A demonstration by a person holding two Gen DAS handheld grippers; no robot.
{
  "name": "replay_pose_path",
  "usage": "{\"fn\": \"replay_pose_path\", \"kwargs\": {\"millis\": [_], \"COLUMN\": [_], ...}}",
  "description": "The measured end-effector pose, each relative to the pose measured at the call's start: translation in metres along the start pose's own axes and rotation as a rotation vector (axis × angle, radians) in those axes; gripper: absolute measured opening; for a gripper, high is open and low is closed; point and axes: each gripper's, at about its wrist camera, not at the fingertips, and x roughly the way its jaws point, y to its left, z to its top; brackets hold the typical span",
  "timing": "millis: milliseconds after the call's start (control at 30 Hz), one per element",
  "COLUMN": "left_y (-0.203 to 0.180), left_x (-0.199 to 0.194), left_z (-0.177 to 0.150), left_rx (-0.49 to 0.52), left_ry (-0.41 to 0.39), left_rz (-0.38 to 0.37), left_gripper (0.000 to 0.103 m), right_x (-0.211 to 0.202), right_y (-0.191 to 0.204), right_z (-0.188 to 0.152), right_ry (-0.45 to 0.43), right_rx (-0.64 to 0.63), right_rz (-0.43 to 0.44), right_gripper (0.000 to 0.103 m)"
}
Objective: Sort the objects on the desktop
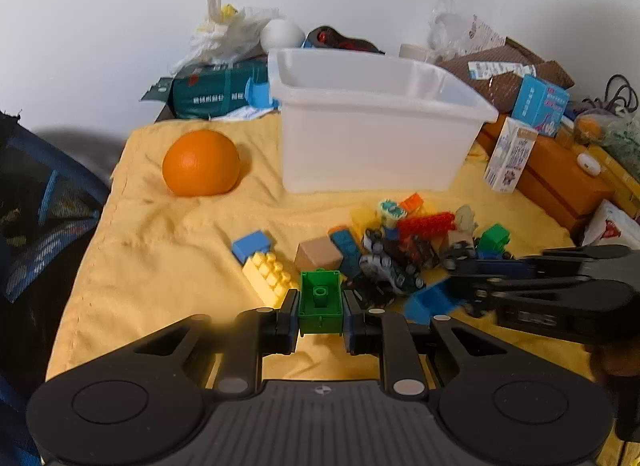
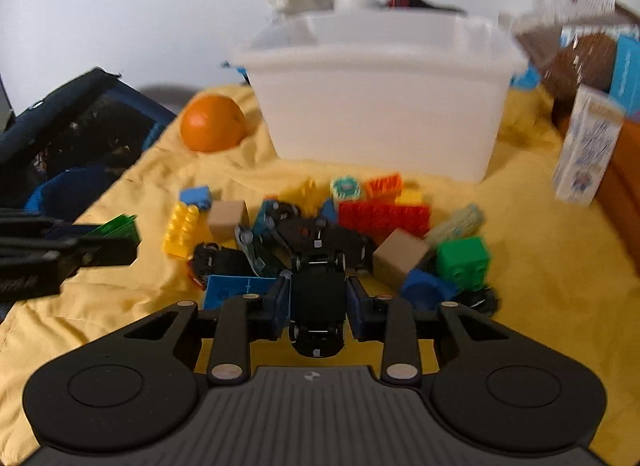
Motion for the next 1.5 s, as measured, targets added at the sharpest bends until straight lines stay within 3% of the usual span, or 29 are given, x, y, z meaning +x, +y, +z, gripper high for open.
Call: {"fn": "replay_pose_path", "kwargs": {"millis": [267,333,367,400,433,533,733,967,1000,1033,1067,1200,1267,1500], "left_y": [-0.010,-0.013,-0.014,-0.015,-0.016,-0.016,-0.015,-0.017,-0.017,-0.015,-0.014,-0.006,-0.003,-0.011], "left_x": [-0.006,-0.006,-0.005,-0.005,-0.005,-0.005,-0.003,-0.004,-0.002,0.000,0.002,0.006,0.006,0.008], "left_z": [0.020,0.023,0.024,0.023,0.022,0.015,-0.005,-0.022,-0.024,-0.026,-0.029,-0.037,-0.040,-0.044], "left_rx": [0.009,0.017,0.019,0.020,0.021,0.026,0.030,0.048,0.044,0.037,0.029,0.009,0.005,0.057], "left_ry": [-0.040,-0.046,-0.045,-0.040,-0.035,-0.018,0.030,0.051,0.056,0.062,0.066,0.092,0.097,0.114], "left_rz": [-0.042,-0.049,-0.051,-0.052,-0.054,-0.057,-0.049,-0.051,-0.049,-0.047,-0.044,-0.038,-0.031,-0.053], "left_gripper": [0.024,0.024,0.024,0.024,0.024,0.024,0.024,0.024,0.024,0.024,0.024,0.024,0.024,0.032], "right_x": [-0.041,-0.036,-0.030,-0.027,-0.027,-0.037,-0.042,-0.013,-0.014,-0.017,-0.021,-0.052,-0.057,-0.024], "right_y": [-0.030,-0.031,-0.027,-0.024,-0.022,-0.021,0.006,0.023,0.021,0.017,0.010,-0.008,-0.006,0.023], "right_z": [-0.004,-0.006,-0.009,-0.013,-0.019,-0.036,-0.052,-0.049,-0.051,-0.054,-0.057,-0.071,-0.069,-0.041], "right_ry": [-0.026,0.022,0.043,0.051,0.048,0.019,0.009,0.013,0.024,0.055,0.088,0.085,0.061,-0.008], "right_rx": [0.059,0.042,0.018,-0.010,-0.045,-0.082,-0.098,-0.082,-0.101,-0.111,-0.096,-0.091,-0.088,-0.010], "right_rz": [-0.007,0.001,-0.001,-0.020,-0.070,-0.149,-0.028,-0.021,-0.014,0.007,0.023,-0.041,-0.059,-0.053], "right_gripper": [0.034,0.037,0.043,0.068,0.080,0.074,0.060,0.063,0.059,0.047,0.044,0.047,0.053,0.057]}}
